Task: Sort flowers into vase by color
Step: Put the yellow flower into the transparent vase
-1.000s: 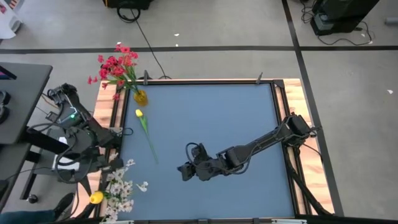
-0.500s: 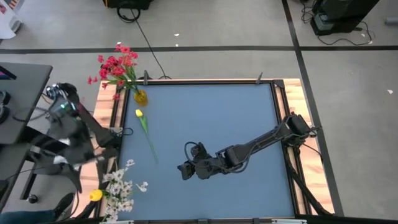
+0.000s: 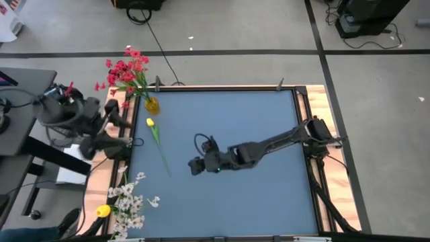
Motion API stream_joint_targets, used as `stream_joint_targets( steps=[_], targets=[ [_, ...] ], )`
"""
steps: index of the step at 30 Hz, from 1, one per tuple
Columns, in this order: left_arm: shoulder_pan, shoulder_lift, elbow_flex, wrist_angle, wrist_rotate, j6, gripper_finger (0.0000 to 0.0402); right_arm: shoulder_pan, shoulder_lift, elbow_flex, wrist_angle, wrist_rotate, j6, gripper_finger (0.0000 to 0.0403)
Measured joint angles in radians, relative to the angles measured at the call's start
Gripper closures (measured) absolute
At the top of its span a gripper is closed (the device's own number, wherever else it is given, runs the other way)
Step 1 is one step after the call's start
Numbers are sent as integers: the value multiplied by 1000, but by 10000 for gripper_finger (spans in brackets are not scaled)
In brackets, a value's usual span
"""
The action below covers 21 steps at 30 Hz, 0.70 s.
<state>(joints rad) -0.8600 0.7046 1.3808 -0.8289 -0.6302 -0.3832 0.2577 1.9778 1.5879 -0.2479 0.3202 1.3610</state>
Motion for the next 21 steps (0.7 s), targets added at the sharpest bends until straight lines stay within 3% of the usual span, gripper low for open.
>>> stream_joint_targets(
  steps=[3,7,13,16,21],
  targets=[
    [10,-4,-4,-142,-143,-198,127,-42,1,0,-7,-49,-53,190],
    [47,-5,-35,-190,-214,-359,127,-99,1,0,-22,-123,-104,190],
    [112,34,-61,-185,-224,-394,127,-200,33,3,56,-253,-231,192],
    [142,57,-61,-176,-243,-396,127,-252,118,31,113,-362,-269,195],
    [186,88,-61,-201,-276,-496,127,-294,233,137,114,-455,-342,196]
  ],
)
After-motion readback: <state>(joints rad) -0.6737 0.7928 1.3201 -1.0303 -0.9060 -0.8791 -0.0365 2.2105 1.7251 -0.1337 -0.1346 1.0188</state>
